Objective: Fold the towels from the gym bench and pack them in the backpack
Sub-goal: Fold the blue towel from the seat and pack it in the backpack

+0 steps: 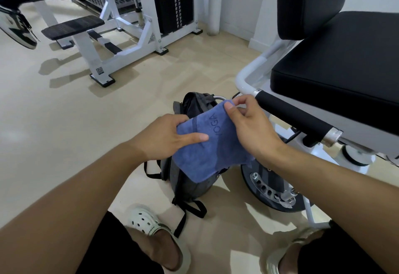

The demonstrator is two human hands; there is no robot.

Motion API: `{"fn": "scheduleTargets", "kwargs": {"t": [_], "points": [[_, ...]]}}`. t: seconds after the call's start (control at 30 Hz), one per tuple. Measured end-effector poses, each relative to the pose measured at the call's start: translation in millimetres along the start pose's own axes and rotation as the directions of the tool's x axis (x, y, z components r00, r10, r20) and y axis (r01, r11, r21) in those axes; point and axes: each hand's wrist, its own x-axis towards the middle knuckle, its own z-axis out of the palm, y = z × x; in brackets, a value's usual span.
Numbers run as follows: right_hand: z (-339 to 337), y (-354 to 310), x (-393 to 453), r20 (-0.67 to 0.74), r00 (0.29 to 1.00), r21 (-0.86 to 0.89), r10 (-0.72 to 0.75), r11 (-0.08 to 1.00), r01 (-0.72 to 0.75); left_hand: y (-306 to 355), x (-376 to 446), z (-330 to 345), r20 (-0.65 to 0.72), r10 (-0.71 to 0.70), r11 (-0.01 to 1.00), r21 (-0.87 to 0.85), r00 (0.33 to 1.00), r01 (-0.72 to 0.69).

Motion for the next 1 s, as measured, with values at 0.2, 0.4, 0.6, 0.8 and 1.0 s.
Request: {"fn": "scheduleTargets", "kwargs": {"t": [0.2, 0.4, 0.6, 0.8, 1.0], "points": [[3, 2, 1, -0.005, 0.996, -0.005, -0.087, 0.996, 0.087, 1, -3, 0, -0.043, 0.004, 0.996, -0.085, 0.999, -0.007], [2, 5, -1, 0.032, 0.996, -0.1, -0.089, 0.991, 0.092, 1, -4, 2, -0.07, -0.012, 1.0, -0.008, 0.997, 0.011], [2, 3, 0, -0.062, 0.997, -0.075, -0.053, 0.996, 0.048, 0, -4, 1, -0.054, -0.091, 0.992, 0.088, 0.994, 0.095], [2, -3, 2, -0.001, 0.999, 0.059, 0.046, 0.997, -0.046, 10, -8, -6, -0.044, -0.088, 0.993, -0.085, 0.995, 0.084], [-6, 0, 1, 0.484, 0.855, 0.056, 0.186, 0.969, -0.242, 0, -2, -18, -0.141, -0.206, 0.91, -0.391, 0.968, 0.137]]}}
